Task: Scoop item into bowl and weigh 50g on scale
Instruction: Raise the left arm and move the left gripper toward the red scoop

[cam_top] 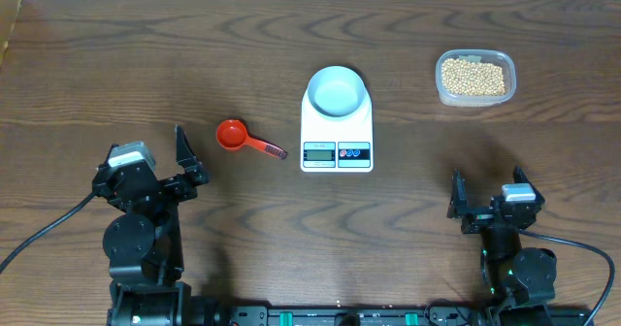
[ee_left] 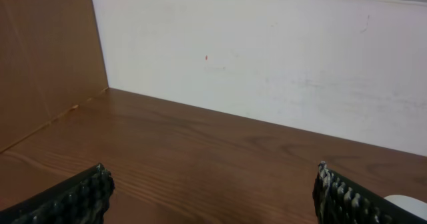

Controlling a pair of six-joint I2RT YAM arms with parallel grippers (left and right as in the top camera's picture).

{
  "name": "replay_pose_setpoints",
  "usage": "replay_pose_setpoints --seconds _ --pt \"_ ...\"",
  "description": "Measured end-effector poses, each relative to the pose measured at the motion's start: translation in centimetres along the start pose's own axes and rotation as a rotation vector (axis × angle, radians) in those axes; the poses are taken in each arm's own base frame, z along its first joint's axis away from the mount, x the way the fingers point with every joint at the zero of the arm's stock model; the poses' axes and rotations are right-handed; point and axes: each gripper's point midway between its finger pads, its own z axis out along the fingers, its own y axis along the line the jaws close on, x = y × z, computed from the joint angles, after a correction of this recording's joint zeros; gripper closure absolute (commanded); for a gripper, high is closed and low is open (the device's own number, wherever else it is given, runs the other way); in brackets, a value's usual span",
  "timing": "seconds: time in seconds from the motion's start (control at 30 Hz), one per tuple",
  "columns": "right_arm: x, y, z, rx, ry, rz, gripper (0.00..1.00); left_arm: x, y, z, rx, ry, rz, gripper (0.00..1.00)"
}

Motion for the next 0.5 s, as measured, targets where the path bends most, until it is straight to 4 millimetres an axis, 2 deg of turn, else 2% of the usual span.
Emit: replay_pose_setpoints --seconds 0.33,0.5 --pt "0.0 0.0 0.0 0.0 0.0 0.0 0.01 -0.1 0.2 0.0 -0.012 -0.002 0.0 0.02" --pt "0.0 0.0 0.0 0.0 0.0 0.0 0.01 -1.8 0.3 -0.2 -0.019 -0.033 -0.006 0.02"
